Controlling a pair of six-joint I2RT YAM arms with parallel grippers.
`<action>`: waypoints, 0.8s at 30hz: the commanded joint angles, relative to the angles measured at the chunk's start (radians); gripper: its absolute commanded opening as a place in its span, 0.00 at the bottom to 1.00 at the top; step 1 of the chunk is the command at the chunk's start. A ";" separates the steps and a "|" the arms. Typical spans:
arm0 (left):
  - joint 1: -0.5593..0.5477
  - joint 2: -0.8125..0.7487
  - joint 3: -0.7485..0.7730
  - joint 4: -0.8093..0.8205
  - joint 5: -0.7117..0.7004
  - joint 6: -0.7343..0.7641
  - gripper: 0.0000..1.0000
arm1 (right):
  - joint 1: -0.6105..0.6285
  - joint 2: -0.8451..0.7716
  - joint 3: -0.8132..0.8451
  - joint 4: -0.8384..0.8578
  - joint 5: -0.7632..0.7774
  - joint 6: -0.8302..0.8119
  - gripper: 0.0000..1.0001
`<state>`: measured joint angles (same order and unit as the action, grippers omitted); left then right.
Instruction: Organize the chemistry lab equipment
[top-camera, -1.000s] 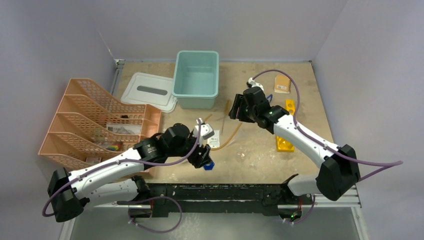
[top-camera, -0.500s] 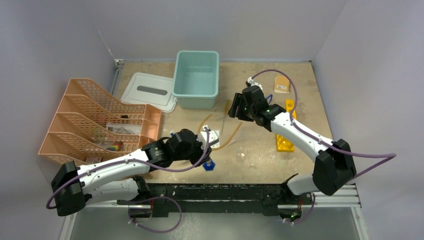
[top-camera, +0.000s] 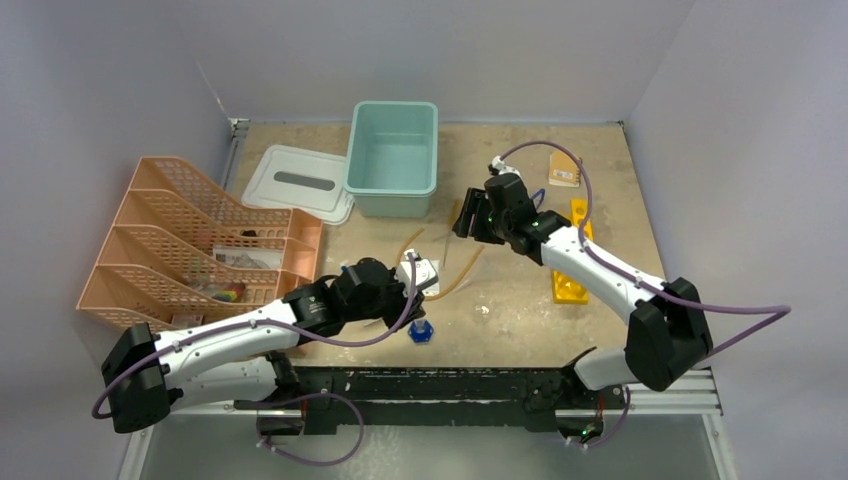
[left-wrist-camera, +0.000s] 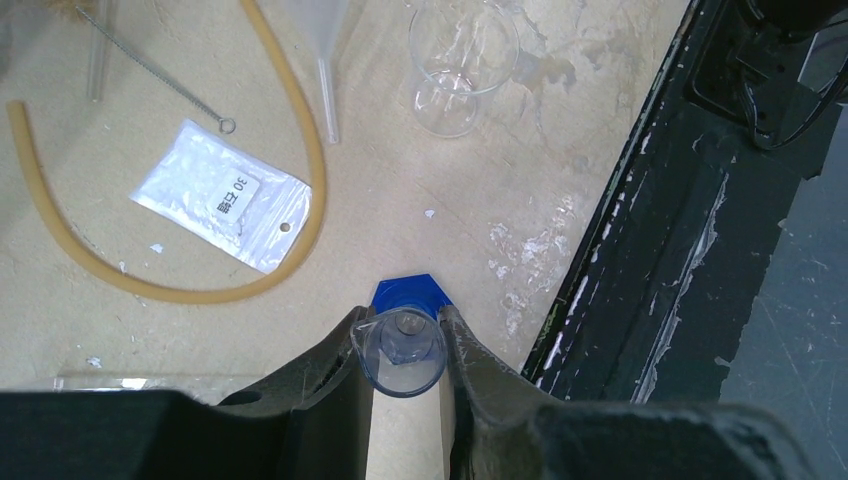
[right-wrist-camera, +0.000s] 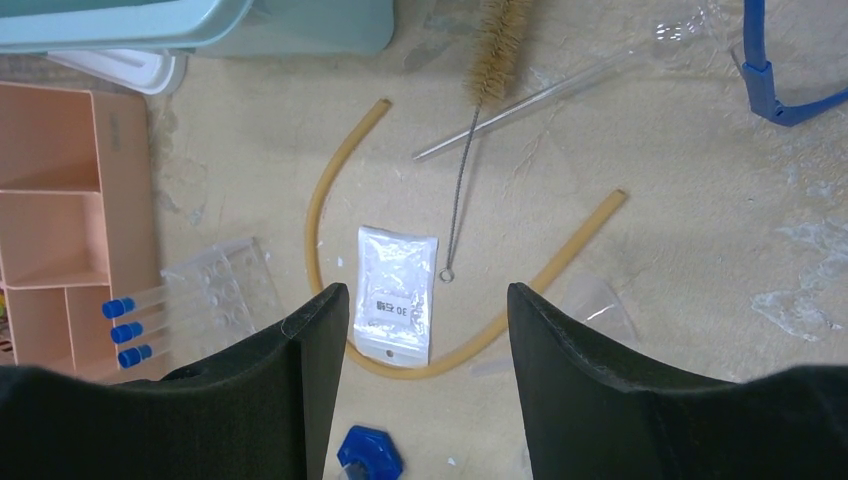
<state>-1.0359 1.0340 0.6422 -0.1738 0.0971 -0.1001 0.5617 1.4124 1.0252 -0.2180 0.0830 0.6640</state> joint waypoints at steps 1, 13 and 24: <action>-0.006 -0.006 0.041 0.038 0.017 0.020 0.00 | -0.003 -0.049 -0.002 0.037 -0.052 -0.065 0.61; 0.253 0.006 0.287 -0.040 0.243 -0.166 0.00 | -0.005 -0.207 -0.073 0.241 -0.560 -0.432 0.59; 0.453 0.161 0.552 -0.199 0.641 -0.113 0.00 | -0.004 -0.181 0.011 0.262 -0.768 -0.589 0.61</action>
<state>-0.6460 1.1698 1.0946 -0.3317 0.5457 -0.2348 0.5606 1.2247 0.9535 -0.0120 -0.5716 0.1642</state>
